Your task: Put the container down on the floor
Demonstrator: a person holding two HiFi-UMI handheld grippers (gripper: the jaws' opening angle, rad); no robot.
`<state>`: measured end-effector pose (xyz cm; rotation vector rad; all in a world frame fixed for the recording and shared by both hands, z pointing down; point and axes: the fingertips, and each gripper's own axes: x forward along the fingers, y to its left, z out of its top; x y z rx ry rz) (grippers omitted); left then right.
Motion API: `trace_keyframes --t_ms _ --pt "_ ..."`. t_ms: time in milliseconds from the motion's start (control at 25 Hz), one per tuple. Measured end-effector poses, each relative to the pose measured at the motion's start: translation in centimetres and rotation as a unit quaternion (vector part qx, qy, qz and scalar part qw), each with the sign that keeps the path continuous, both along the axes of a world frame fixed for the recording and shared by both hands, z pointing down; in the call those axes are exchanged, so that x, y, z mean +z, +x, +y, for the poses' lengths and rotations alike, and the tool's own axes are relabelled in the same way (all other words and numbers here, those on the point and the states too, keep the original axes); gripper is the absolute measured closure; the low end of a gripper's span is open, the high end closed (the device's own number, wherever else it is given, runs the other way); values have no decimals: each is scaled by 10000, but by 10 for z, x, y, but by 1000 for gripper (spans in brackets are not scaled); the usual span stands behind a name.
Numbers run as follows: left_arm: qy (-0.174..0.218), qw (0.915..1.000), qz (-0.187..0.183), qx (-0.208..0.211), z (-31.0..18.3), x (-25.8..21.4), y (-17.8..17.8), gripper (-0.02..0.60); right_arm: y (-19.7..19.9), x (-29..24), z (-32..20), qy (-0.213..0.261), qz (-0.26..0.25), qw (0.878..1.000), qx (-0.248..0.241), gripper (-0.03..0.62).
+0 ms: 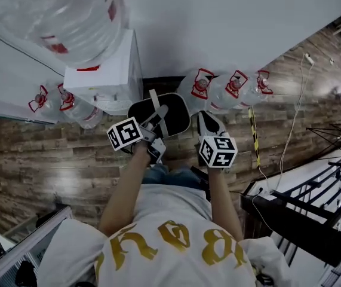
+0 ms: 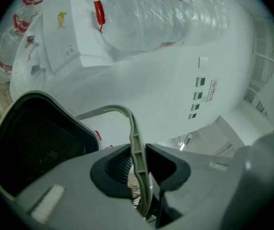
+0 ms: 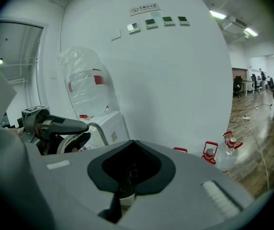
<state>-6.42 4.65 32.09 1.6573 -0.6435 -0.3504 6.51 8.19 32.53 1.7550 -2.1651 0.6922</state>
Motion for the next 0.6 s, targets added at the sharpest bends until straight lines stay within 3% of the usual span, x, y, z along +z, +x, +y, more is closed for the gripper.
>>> trace_keyframes --t_ms 320,600 --pt "-51 10000 -37 -22 -46 10 8 494 13 -2 -39 12 -50 9998 218 565" --pt "-237 9994 131 -215 -86 28 16 494 19 25 -78 -200 -127 9996 130 565"
